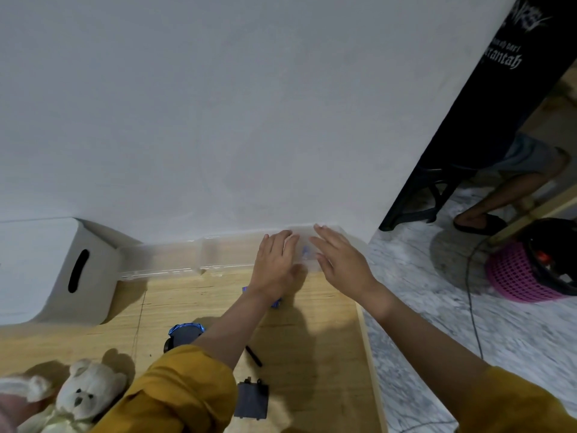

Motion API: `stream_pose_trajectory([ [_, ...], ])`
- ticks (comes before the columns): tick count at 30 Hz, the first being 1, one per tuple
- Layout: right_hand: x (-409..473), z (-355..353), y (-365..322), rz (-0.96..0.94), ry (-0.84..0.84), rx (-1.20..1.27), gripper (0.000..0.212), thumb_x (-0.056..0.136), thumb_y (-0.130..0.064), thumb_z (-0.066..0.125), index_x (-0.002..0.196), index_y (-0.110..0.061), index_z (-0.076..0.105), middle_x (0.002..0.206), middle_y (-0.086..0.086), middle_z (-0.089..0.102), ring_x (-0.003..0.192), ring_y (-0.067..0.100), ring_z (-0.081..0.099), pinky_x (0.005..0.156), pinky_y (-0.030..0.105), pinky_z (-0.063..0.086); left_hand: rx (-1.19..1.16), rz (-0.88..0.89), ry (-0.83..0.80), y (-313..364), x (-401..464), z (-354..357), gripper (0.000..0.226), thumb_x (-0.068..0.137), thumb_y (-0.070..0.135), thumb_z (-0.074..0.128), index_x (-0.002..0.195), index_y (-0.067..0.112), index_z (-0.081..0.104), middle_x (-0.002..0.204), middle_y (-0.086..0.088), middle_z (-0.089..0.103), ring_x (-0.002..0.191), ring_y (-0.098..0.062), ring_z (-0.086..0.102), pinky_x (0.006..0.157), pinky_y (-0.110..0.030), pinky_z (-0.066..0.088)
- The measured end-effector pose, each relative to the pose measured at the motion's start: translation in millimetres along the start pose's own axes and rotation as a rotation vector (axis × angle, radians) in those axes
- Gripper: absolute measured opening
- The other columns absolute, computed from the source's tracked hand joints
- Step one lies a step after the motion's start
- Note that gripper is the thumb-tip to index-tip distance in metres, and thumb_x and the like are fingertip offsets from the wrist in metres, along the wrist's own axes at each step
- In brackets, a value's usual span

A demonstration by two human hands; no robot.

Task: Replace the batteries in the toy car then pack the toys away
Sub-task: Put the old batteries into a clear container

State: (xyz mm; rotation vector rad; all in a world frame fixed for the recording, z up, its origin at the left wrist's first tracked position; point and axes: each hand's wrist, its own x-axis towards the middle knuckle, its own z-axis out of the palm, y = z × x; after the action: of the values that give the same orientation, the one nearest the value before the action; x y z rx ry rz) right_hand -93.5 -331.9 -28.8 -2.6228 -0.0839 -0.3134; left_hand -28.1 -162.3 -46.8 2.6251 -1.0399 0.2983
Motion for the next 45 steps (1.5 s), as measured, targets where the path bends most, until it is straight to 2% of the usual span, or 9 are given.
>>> stream_pose_trajectory([
  [13,-6.7,15.9,9.2,0.021,-0.036,-0.026,0.041,0.083,-0.021,0.069,0.122,-0.014,0.06,0.14,0.004,0.051,0.133,0.02,0.043,0.097,0.033,0.046,-0.009,0.064,-0.095,-3.3,1.9,4.6,0.045,0.066,0.014,0.082,0.105,-0.002,0.068,0.105,-0.019,0.067,0.092,-0.034,0.064,0.089,-0.043,0.051],
  [19,-6.4,19.4,9.5,-0.044,0.018,-0.143,0.043,0.07,-0.018,0.082,0.11,-0.01,0.067,0.125,0.007,0.063,0.117,0.023,0.059,0.087,0.033,0.054,0.016,0.099,-0.084,-0.6,2.3,-0.7,0.042,0.083,0.029,0.049,0.101,-0.003,0.07,0.1,-0.017,0.068,0.089,-0.031,0.062,0.079,-0.034,0.054],
  [23,-6.3,21.3,8.4,-0.06,0.016,-0.191,0.043,0.07,-0.019,0.082,0.109,-0.01,0.067,0.124,0.008,0.063,0.117,0.023,0.059,0.084,0.032,0.056,0.037,0.138,-0.093,-1.9,3.8,-2.8,0.034,0.078,0.024,0.066,0.098,-0.002,0.07,0.098,-0.016,0.068,0.087,-0.03,0.062,0.077,-0.033,0.054],
  [26,-7.2,21.8,4.9,-0.03,-0.006,-0.184,0.044,0.07,-0.014,0.081,0.11,-0.009,0.065,0.126,0.009,0.062,0.119,0.024,0.057,0.086,0.035,0.056,-0.002,0.069,-0.151,2.1,3.1,-9.2,0.046,0.062,0.013,0.084,0.102,-0.003,0.068,0.102,-0.017,0.067,0.089,-0.033,0.065,0.078,-0.033,0.055],
  [30,-8.4,21.1,-2.0,0.01,-0.032,-0.238,0.047,0.069,-0.016,0.079,0.112,-0.005,0.064,0.128,0.017,0.059,0.121,0.034,0.055,0.093,0.054,0.049,-0.015,-0.033,-0.262,8.1,-5.5,-24.6,0.059,0.087,0.011,0.057,0.142,0.003,0.036,0.149,-0.015,0.033,0.133,-0.034,0.035,0.112,-0.036,0.026],
  [32,-12.6,20.7,-10.4,-0.02,0.014,-0.273,0.039,0.077,-0.023,0.065,0.112,-0.007,0.065,0.127,0.018,0.059,0.122,0.036,0.053,0.1,0.056,0.043,-0.065,-0.101,-0.29,6.7,-19.4,-34.8,0.064,0.091,0.018,0.052,0.148,0.006,0.024,0.156,-0.012,0.019,0.141,-0.028,0.022,0.116,-0.036,0.013],
  [37,-30.6,36.9,-48.1,-0.265,0.104,-0.15,0.027,0.084,-0.022,0.052,0.104,-0.01,0.064,0.105,0.01,0.064,0.101,0.026,0.054,0.088,0.036,0.047,-0.271,-0.292,-0.154,-8.1,-79.0,-60.6,0.062,0.089,0.021,0.059,0.145,0.009,0.034,0.155,-0.011,0.023,0.142,-0.028,0.024,0.115,-0.046,0.025],
  [41,-33.6,64.9,-77.2,-0.237,-0.049,-0.045,0.027,0.087,-0.026,0.051,0.109,-0.014,0.06,0.093,0.005,0.058,0.084,0.021,0.052,0.07,0.032,0.047,-0.203,-0.417,-0.135,-19.7,-127.7,-82.9,0.065,0.084,0.017,0.065,0.143,0.01,0.039,0.154,-0.012,0.025,0.141,-0.03,0.026,0.115,-0.053,0.011],
  [45,-29.8,87.0,-96.9,-0.131,-0.16,-0.071,0.043,0.085,-0.029,0.061,0.125,-0.015,0.056,0.113,0.008,0.059,0.099,0.03,0.056,0.085,0.038,0.048,-0.173,-0.551,-0.114,-31.6,-175.2,-102.2,0.065,0.084,0.025,0.063,0.143,0.016,0.038,0.155,-0.007,0.022,0.142,-0.025,0.023,0.114,-0.054,0.008],
])
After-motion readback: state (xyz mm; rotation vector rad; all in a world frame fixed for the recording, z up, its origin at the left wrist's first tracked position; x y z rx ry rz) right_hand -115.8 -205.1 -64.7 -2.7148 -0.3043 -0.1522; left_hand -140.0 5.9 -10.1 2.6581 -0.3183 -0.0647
